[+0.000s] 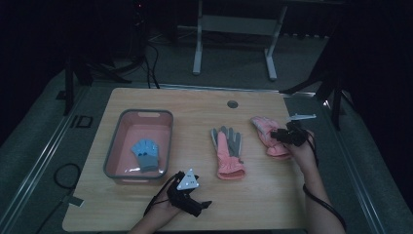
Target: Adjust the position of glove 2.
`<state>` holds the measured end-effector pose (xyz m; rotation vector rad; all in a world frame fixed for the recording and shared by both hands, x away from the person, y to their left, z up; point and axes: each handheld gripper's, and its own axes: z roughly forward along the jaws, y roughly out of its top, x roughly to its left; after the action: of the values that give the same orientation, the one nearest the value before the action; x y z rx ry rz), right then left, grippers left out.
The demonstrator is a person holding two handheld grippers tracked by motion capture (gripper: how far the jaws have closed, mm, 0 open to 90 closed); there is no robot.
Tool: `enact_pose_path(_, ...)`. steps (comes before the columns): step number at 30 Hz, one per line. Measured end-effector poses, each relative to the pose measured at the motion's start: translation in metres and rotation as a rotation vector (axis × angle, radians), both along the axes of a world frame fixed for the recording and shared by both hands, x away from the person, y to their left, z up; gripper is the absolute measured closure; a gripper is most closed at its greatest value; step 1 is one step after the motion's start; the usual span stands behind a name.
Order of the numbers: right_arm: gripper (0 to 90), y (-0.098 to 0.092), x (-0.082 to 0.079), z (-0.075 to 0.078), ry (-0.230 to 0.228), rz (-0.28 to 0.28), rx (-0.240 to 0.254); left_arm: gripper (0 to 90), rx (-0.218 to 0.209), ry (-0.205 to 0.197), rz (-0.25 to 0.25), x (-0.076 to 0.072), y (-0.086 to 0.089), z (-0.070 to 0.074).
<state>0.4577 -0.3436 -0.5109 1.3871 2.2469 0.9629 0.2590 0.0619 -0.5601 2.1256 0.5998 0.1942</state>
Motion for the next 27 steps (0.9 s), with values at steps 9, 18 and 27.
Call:
enact_pose_path(9,74.6,-0.002,0.007,-0.019,0.048,-0.029,0.043,2.3,0.004,0.001,-0.004,0.0,0.0,0.0)
enact_pose_path(18,89.6,0.004,-0.017,-0.003,-0.013,-0.14,0.071,2.3,0.004,0.003,-0.005,0.0,0.0,0.0)
enact_pose_path(27,89.6,0.022,-0.054,0.042,-0.069,-0.25,0.03,2.3,0.003,0.004,-0.005,0.0,0.0,-0.001)
